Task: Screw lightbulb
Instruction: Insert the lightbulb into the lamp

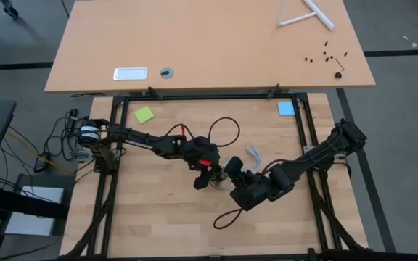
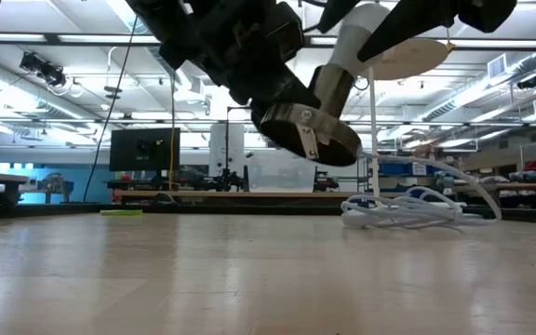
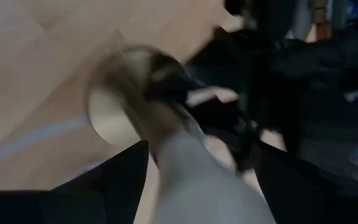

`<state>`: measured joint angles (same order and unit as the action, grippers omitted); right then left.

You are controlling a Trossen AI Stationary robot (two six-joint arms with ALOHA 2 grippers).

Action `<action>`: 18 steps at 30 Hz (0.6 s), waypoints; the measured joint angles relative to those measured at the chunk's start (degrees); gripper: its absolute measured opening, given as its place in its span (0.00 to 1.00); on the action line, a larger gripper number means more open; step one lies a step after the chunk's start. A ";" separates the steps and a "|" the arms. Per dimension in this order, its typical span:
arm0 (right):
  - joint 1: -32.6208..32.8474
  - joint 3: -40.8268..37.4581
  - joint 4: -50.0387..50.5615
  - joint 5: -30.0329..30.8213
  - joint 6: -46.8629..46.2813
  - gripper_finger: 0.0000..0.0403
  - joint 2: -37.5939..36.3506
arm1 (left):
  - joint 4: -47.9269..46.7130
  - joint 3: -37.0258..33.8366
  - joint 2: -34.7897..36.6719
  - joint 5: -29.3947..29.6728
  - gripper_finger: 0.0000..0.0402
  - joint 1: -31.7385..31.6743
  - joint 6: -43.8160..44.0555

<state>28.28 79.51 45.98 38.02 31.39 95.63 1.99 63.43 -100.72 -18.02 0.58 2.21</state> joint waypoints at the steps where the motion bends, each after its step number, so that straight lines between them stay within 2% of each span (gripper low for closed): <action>1: -0.40 0.00 0.04 -1.66 -0.94 0.72 0.00 | -0.02 0.01 0.09 0.83 0.40 0.09 -0.32; 7: -2.77 -0.01 0.16 -8.14 -9.52 0.67 0.00 | -0.47 0.01 0.12 2.67 0.40 0.25 -1.09; 13: -3.64 -0.02 0.19 -8.19 -11.78 0.60 0.00 | -0.18 0.01 0.10 3.22 0.40 0.52 -2.16; 18: -3.66 -0.02 -0.10 -7.81 -11.97 0.59 0.00 | -0.45 -0.14 0.06 3.69 0.40 0.63 -3.12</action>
<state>24.62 79.48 45.88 30.21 19.42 95.64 1.54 63.28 -100.66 -14.34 1.21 -0.91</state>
